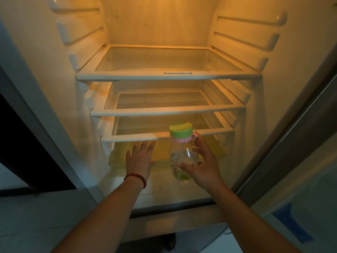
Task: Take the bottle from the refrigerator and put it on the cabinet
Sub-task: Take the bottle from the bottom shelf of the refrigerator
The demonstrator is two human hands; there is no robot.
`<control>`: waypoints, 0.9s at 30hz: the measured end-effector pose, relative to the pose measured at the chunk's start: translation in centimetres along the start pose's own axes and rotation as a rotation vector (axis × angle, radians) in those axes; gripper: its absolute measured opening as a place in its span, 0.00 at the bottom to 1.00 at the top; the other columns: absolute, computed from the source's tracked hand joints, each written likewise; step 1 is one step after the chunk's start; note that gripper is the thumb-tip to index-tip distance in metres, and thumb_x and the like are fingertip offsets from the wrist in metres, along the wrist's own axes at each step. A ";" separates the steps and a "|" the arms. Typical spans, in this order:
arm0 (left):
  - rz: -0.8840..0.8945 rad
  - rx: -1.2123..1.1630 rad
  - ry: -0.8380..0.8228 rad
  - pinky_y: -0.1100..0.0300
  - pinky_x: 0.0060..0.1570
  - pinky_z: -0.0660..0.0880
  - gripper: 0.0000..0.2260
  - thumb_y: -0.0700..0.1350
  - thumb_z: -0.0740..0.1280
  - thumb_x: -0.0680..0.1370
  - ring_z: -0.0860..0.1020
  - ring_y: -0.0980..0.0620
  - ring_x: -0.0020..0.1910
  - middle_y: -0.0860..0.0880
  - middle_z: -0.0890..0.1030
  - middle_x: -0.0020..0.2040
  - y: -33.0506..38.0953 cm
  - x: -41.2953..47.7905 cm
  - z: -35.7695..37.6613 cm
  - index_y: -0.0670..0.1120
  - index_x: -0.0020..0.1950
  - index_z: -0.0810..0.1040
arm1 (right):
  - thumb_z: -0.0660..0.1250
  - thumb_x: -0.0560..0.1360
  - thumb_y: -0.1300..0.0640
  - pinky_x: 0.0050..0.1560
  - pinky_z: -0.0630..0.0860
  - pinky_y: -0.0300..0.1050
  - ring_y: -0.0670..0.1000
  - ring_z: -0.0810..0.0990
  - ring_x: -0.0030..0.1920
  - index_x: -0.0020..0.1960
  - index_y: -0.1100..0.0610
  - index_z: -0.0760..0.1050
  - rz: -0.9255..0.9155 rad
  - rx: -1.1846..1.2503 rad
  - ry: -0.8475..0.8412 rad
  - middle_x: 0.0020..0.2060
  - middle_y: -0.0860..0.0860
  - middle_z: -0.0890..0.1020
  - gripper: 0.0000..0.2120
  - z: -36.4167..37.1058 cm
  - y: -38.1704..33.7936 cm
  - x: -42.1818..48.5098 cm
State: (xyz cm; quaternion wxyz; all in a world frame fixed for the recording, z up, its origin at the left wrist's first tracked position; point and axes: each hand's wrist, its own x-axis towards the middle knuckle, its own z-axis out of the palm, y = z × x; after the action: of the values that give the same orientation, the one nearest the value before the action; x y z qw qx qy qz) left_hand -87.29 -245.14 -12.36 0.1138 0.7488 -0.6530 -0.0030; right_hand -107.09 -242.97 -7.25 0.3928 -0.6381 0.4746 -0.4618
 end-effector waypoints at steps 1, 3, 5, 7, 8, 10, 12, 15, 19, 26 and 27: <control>0.002 0.002 -0.001 0.43 0.69 0.57 0.30 0.51 0.64 0.76 0.54 0.46 0.74 0.52 0.58 0.75 0.0 -0.1 0.1 0.56 0.74 0.51 | 0.80 0.61 0.58 0.57 0.76 0.48 0.46 0.71 0.63 0.64 0.29 0.58 0.002 0.004 -0.003 0.66 0.39 0.69 0.45 0.0 0.0 0.0; 0.005 0.008 0.003 0.43 0.68 0.57 0.29 0.48 0.63 0.77 0.54 0.46 0.74 0.52 0.58 0.75 0.1 -0.5 0.4 0.56 0.74 0.52 | 0.79 0.61 0.59 0.59 0.76 0.51 0.47 0.71 0.64 0.63 0.28 0.59 0.003 0.011 -0.008 0.65 0.36 0.69 0.45 -0.1 -0.1 0.0; -0.001 0.012 0.010 0.43 0.69 0.56 0.28 0.46 0.62 0.78 0.54 0.46 0.74 0.52 0.57 0.75 0.0 -1.0 0.7 0.56 0.74 0.52 | 0.79 0.61 0.59 0.60 0.75 0.51 0.47 0.70 0.64 0.63 0.29 0.58 -0.003 0.007 -0.020 0.65 0.36 0.69 0.44 -0.2 -0.1 0.0; -0.006 0.007 0.010 0.43 0.69 0.55 0.28 0.46 0.62 0.78 0.54 0.46 0.74 0.52 0.57 0.75 -0.2 -1.3 0.9 0.57 0.74 0.52 | 0.79 0.62 0.58 0.59 0.75 0.50 0.47 0.70 0.65 0.65 0.30 0.58 -0.008 0.007 -0.038 0.66 0.38 0.69 0.44 -0.4 0.0 0.1; 0.000 0.005 0.011 0.44 0.69 0.54 0.28 0.46 0.62 0.78 0.54 0.46 0.74 0.52 0.57 0.75 -0.2 -1.4 1.0 0.57 0.74 0.52 | 0.79 0.62 0.58 0.59 0.75 0.49 0.47 0.70 0.65 0.64 0.30 0.57 -0.009 0.012 -0.041 0.67 0.40 0.69 0.44 -0.5 0.0 0.1; 0.033 0.009 -0.001 0.44 0.70 0.53 0.28 0.46 0.62 0.78 0.53 0.46 0.74 0.52 0.56 0.76 0.0 -1.9 1.2 0.57 0.74 0.52 | 0.79 0.62 0.58 0.57 0.75 0.47 0.47 0.70 0.65 0.64 0.30 0.57 -0.016 0.021 -0.042 0.68 0.41 0.68 0.44 -0.6 0.1 0.2; 0.084 0.037 -0.020 0.43 0.70 0.52 0.29 0.47 0.62 0.78 0.51 0.47 0.75 0.53 0.55 0.76 0.5 -3.0 1.8 0.58 0.74 0.51 | 0.79 0.62 0.58 0.57 0.76 0.48 0.47 0.71 0.64 0.66 0.32 0.58 -0.024 0.018 -0.040 0.68 0.41 0.69 0.45 -0.6 0.2 0.2; 0.134 0.089 -0.051 0.42 0.70 0.51 0.28 0.49 0.60 0.78 0.48 0.47 0.75 0.53 0.51 0.77 1.0 -4.7 3.1 0.57 0.74 0.48 | 0.79 0.62 0.57 0.58 0.77 0.53 0.47 0.71 0.64 0.69 0.36 0.58 -0.022 0.024 -0.049 0.68 0.42 0.69 0.45 -0.5 0.3 0.1; 0.156 0.150 -0.124 0.42 0.70 0.46 0.29 0.49 0.55 0.80 0.40 0.49 0.75 0.54 0.40 0.77 1.1 -5.9 4.2 0.56 0.74 0.39 | 0.80 0.60 0.57 0.54 0.78 0.42 0.45 0.72 0.62 0.67 0.35 0.59 -0.023 0.037 -0.041 0.67 0.44 0.71 0.45 -0.6 0.7 -0.1; 0.091 0.160 -0.185 0.41 0.70 0.44 0.33 0.50 0.53 0.80 0.37 0.51 0.74 0.57 0.28 0.70 1.1 -6.8 4.6 0.52 0.72 0.30 | 0.80 0.60 0.61 0.61 0.76 0.53 0.49 0.72 0.64 0.66 0.37 0.61 -0.031 0.057 -0.038 0.66 0.43 0.71 0.44 -0.8 1.4 -1.0; 0.091 0.152 -0.186 0.41 0.70 0.45 0.33 0.50 0.54 0.79 0.36 0.51 0.74 0.57 0.28 0.70 1.1 -6.7 4.6 0.52 0.72 0.30 | 0.80 0.60 0.61 0.60 0.76 0.54 0.49 0.72 0.63 0.66 0.37 0.61 -0.024 0.055 -0.041 0.66 0.43 0.71 0.44 -0.9 1.5 -1.1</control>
State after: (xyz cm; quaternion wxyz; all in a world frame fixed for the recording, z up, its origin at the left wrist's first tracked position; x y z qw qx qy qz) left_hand -90.10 -239.45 -17.65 -0.0042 0.7214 -0.6923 -0.0176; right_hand -108.42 -242.36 -8.64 0.4144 -0.6422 0.4456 -0.4662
